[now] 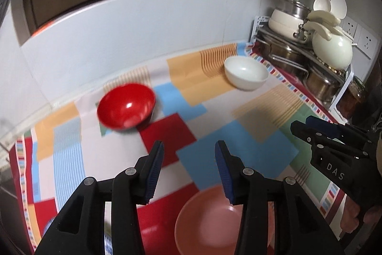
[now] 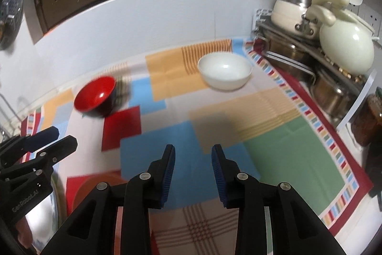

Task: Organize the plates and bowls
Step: 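Move both grippers to the rim of the white bowl by the pot rack, then close both grippers on the rim of the white bowl, then lift the white bowl with both grippers and carry it over the pink bowl, then lower the white bowl into the pink bowl and open both grippers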

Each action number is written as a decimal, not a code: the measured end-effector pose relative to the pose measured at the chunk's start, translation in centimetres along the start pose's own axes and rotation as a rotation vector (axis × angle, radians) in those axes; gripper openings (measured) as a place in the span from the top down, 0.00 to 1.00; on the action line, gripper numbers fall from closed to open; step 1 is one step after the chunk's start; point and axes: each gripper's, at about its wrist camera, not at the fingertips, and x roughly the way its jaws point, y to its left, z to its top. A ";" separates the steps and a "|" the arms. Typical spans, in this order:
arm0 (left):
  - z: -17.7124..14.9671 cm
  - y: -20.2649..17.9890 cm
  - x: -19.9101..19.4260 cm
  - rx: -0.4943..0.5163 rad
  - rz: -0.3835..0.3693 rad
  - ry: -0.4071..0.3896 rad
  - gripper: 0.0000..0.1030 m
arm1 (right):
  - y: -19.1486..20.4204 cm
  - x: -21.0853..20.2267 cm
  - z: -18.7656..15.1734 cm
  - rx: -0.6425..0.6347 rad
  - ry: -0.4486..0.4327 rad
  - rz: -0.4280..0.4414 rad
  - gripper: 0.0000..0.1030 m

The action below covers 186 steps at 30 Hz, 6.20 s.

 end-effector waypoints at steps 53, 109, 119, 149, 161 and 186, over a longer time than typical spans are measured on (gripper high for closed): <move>15.3 -9.5 24.6 0.201 -0.134 0.124 0.57 | -11.9 17.5 11.8 0.194 0.012 -0.112 0.68; 9.7 -4.5 10.2 0.031 -0.124 0.126 0.87 | -5.1 7.0 8.3 0.119 -0.020 -0.004 0.88; 6.2 -0.5 4.7 -0.038 -0.084 0.097 0.88 | -1.7 2.8 5.7 0.042 -0.026 0.036 0.88; -5.2 2.8 -3.9 -0.175 -0.041 0.152 0.85 | 4.3 -3.2 -1.9 -0.162 0.054 0.178 0.88; -7.8 2.2 -2.7 -0.191 -0.048 0.234 0.85 | 3.7 -1.3 -4.6 -0.156 0.172 0.193 0.88; -9.4 2.1 -0.8 -0.195 -0.042 0.294 0.77 | 3.8 0.7 -6.6 -0.156 0.258 0.199 0.88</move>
